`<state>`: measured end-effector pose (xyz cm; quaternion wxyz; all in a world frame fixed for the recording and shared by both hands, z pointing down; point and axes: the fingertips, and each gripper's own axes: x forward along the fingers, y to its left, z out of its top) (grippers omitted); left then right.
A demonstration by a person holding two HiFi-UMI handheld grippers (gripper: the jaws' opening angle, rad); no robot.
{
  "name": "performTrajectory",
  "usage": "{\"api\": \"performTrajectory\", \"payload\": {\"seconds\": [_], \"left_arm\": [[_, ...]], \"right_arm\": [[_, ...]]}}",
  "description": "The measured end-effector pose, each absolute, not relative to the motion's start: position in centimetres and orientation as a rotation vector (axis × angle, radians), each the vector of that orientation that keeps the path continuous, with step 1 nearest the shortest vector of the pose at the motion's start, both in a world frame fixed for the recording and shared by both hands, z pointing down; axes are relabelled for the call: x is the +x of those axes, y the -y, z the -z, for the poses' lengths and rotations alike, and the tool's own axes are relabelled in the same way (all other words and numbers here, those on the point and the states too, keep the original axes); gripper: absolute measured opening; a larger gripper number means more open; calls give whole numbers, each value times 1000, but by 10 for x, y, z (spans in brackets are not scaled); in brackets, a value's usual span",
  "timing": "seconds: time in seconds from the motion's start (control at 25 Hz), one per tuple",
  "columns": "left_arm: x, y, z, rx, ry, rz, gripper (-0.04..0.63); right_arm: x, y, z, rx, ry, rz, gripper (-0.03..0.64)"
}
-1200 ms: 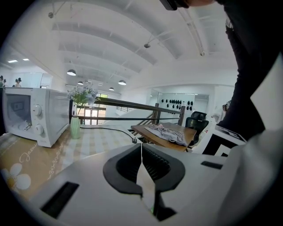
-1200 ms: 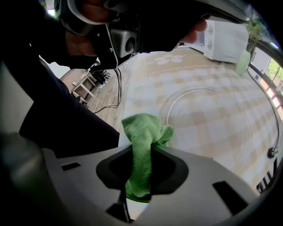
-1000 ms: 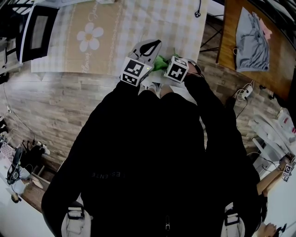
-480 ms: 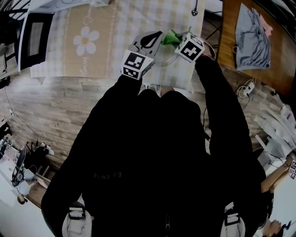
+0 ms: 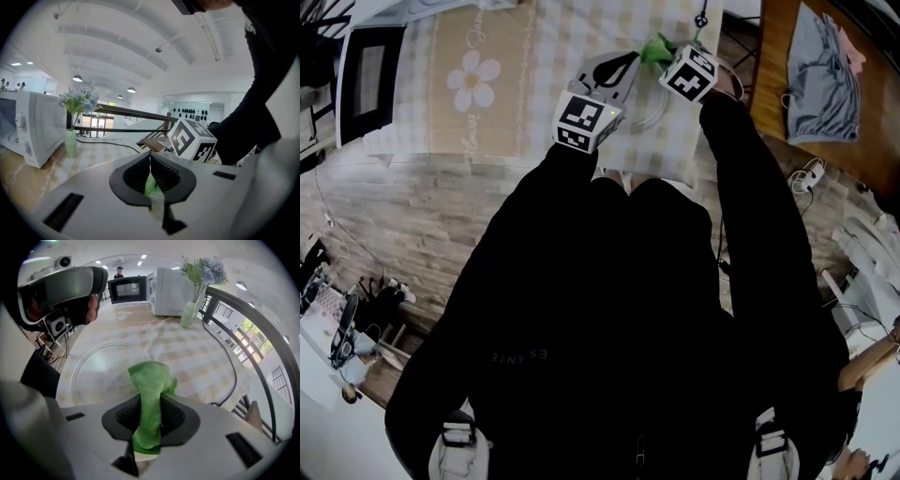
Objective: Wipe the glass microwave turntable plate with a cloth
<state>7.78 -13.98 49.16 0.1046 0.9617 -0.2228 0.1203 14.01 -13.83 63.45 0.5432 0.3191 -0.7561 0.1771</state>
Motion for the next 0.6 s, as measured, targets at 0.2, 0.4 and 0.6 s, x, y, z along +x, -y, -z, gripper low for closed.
{"api": "performTrajectory", "payload": {"seconds": [0.2,0.4,0.6], "left_arm": [[77,139,-496,2826,661,-363,21],[70,140,-504,2808,681,-382,21],[62,140,-508,2799,700,-393,21]], "right_arm": [[141,133,-658,727,1764,-422,98],[137,125,-665,701,1780,-457,95],[133,112,-666,655,1777,-472,95]]}}
